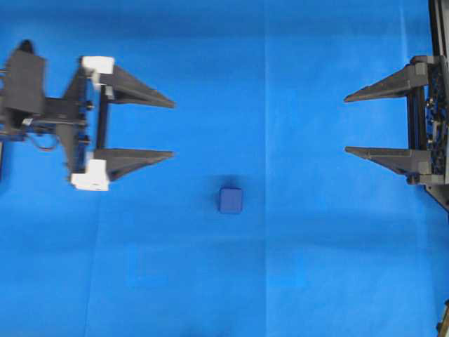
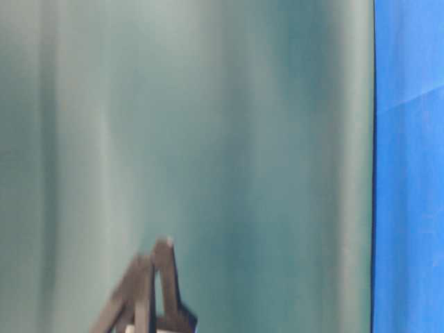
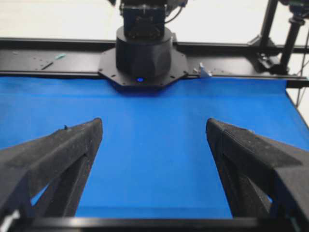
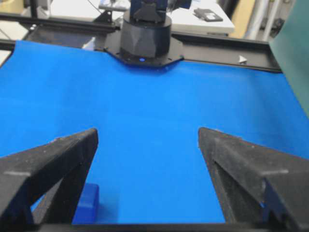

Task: Handover the blue block to the right arm after grasping it with the left arm, then place it in the designated position.
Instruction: 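Move the open left gripper over the blue cube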

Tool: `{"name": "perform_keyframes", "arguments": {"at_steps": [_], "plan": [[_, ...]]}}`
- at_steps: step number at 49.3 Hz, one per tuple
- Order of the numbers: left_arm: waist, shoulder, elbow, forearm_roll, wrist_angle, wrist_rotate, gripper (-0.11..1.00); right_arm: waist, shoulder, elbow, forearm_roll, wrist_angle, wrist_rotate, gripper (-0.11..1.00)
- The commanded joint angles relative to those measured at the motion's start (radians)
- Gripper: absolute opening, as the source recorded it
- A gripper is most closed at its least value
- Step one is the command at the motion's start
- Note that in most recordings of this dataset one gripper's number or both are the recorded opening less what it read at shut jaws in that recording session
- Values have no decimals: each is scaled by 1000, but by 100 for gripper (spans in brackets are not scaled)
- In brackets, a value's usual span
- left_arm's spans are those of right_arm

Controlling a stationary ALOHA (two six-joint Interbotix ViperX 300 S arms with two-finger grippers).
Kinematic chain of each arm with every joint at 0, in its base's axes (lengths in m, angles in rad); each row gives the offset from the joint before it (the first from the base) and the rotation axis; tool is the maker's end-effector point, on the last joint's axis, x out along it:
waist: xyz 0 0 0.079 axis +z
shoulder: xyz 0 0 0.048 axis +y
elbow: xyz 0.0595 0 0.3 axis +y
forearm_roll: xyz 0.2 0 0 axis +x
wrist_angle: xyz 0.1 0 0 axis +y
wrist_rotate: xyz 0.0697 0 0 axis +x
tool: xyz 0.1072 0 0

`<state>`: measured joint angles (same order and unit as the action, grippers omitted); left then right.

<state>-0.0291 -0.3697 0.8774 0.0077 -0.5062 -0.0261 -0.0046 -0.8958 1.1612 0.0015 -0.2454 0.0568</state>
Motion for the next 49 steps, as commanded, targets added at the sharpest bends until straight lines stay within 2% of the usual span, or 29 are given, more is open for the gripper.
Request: {"name": "perform_keyframes", "arguments": {"at_steps": [1,30,49], "plan": [[-15,49,-81,2,2,3,91,-3,8,-28,2,-11,2,97],[-44,331,-419,2,202,2,91,-3,17,-25,-3,-11,-2,97],[-46,387,-517,2,391,-9,91,-3,32,-23,-3,-11,-5,97]]}}
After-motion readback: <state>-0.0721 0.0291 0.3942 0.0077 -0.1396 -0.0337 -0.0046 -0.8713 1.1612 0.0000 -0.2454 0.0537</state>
